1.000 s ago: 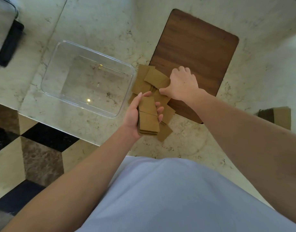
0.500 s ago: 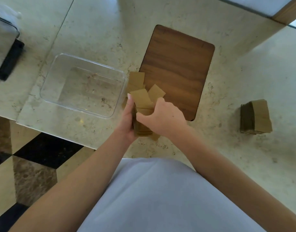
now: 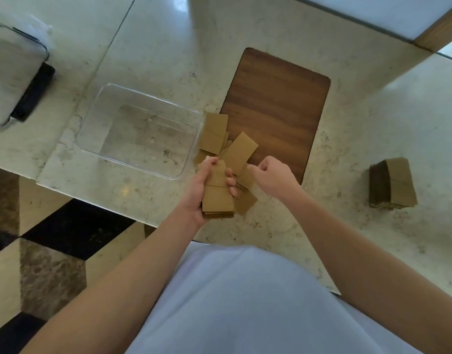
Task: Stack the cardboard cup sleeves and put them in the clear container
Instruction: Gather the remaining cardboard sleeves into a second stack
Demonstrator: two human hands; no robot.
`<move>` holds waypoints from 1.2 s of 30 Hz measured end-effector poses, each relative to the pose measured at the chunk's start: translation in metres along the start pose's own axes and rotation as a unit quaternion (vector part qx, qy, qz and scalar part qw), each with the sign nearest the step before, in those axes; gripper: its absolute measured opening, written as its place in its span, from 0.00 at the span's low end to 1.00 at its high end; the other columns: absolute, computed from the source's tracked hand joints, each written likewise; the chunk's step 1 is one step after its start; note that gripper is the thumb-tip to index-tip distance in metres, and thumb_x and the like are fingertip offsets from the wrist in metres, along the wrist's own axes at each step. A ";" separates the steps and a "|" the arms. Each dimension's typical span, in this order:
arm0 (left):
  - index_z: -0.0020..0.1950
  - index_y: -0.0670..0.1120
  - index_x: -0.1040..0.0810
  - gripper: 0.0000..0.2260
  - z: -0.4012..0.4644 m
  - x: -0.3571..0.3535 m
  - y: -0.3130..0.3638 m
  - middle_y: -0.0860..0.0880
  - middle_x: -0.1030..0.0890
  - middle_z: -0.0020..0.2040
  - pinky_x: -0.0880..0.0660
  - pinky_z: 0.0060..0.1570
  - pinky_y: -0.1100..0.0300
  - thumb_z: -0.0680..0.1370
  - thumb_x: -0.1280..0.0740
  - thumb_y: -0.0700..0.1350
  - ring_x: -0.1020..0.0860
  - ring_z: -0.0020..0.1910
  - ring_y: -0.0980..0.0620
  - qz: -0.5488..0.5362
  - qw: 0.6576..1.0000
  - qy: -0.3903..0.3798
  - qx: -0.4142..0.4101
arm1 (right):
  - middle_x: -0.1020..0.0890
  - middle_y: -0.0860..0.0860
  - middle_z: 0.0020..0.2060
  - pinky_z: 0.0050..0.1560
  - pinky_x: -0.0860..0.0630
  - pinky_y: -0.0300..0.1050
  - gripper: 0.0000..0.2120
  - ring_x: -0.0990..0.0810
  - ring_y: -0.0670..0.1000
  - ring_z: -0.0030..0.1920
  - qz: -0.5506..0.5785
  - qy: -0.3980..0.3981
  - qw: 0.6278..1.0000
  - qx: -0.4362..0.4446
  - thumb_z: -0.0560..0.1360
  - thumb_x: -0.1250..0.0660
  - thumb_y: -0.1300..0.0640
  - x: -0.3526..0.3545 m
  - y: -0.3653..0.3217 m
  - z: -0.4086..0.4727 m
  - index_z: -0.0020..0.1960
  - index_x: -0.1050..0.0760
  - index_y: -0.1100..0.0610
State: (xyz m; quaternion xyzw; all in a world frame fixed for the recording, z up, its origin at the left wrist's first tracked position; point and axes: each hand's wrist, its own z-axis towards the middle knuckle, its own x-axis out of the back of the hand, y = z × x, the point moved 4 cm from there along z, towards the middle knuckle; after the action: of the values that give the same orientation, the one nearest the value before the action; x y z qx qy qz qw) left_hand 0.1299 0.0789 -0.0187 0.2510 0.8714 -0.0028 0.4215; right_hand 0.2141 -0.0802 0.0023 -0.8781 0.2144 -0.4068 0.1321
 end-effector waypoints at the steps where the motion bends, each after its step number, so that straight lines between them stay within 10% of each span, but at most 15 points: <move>1: 0.48 0.49 0.19 0.12 0.000 0.001 0.000 0.44 0.20 0.45 0.19 0.39 0.55 0.79 0.30 0.57 0.21 0.38 0.49 -0.001 1.000 -0.004 -0.005 | 0.20 0.52 0.50 0.42 0.26 0.49 0.16 0.21 0.53 0.48 -0.021 -0.002 1.000 0.005 0.80 0.36 0.41 -0.001 0.002 0.009 0.55 0.27 0.54; 9: 0.57 0.49 0.22 0.32 0.011 0.012 0.009 0.41 0.20 0.46 0.19 0.38 0.53 0.74 0.41 0.76 0.21 0.37 0.46 -0.031 0.999 0.023 0.002 | 0.37 0.52 0.79 0.72 0.37 0.63 0.43 0.42 0.62 0.77 -0.355 -0.050 0.895 0.264 0.70 0.21 0.49 -0.008 -0.042 0.058 0.80 0.39 0.45; 16: 0.62 0.50 0.18 0.33 0.024 0.012 0.017 0.38 0.17 0.54 0.17 0.44 0.46 0.75 0.41 0.76 0.17 0.46 0.41 -0.030 0.999 0.007 0.013 | 0.26 0.52 0.62 0.68 0.38 0.58 0.38 0.33 0.57 0.66 -0.421 -0.026 0.839 0.344 0.68 0.27 0.30 -0.006 -0.060 0.079 0.71 0.29 0.50; 23: 0.65 0.50 0.19 0.30 0.030 0.015 0.016 0.37 0.17 0.55 0.17 0.48 0.43 0.76 0.37 0.72 0.16 0.48 0.39 -0.011 0.999 0.034 0.017 | 0.28 0.48 0.48 0.57 0.39 0.55 0.18 0.31 0.54 0.55 -0.320 -0.005 0.905 0.279 0.74 0.30 0.35 0.021 -0.051 0.083 0.48 0.25 0.49; 30: 0.65 0.50 0.20 0.27 0.025 0.006 0.005 0.38 0.18 0.53 0.18 0.50 0.44 0.78 0.36 0.69 0.17 0.48 0.40 -0.003 0.999 0.024 0.038 | 0.29 0.42 0.29 0.33 0.36 0.35 0.20 0.30 0.41 0.31 -0.054 0.116 0.947 0.293 0.75 0.26 0.44 0.070 -0.032 0.037 0.30 0.28 0.50; 33: 0.62 0.49 0.20 0.27 0.021 -0.003 -0.001 0.37 0.19 0.53 0.21 0.51 0.45 0.78 0.37 0.70 0.19 0.48 0.40 -0.003 0.999 0.002 0.047 | 0.21 0.41 0.35 0.38 0.31 0.28 0.09 0.24 0.37 0.34 -0.012 0.193 0.910 0.367 0.77 0.27 0.48 0.066 -0.036 -0.009 0.49 0.12 0.52; 36: 0.59 0.46 0.18 0.31 0.016 -0.013 -0.007 0.38 0.18 0.52 0.21 0.50 0.47 0.77 0.39 0.72 0.19 0.48 0.41 0.001 0.999 -0.024 0.046 | 0.19 0.49 0.40 0.39 0.28 0.42 0.11 0.24 0.46 0.38 -0.061 0.220 0.873 0.430 0.80 0.29 0.53 0.045 -0.033 -0.043 0.59 0.14 0.55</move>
State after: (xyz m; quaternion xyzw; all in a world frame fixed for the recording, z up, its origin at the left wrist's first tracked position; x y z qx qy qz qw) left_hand 0.1453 0.0636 -0.0210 0.2703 0.8599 -0.0484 0.4303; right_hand 0.2158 -0.0752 0.0724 -0.6339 -0.0121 -0.6484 0.4215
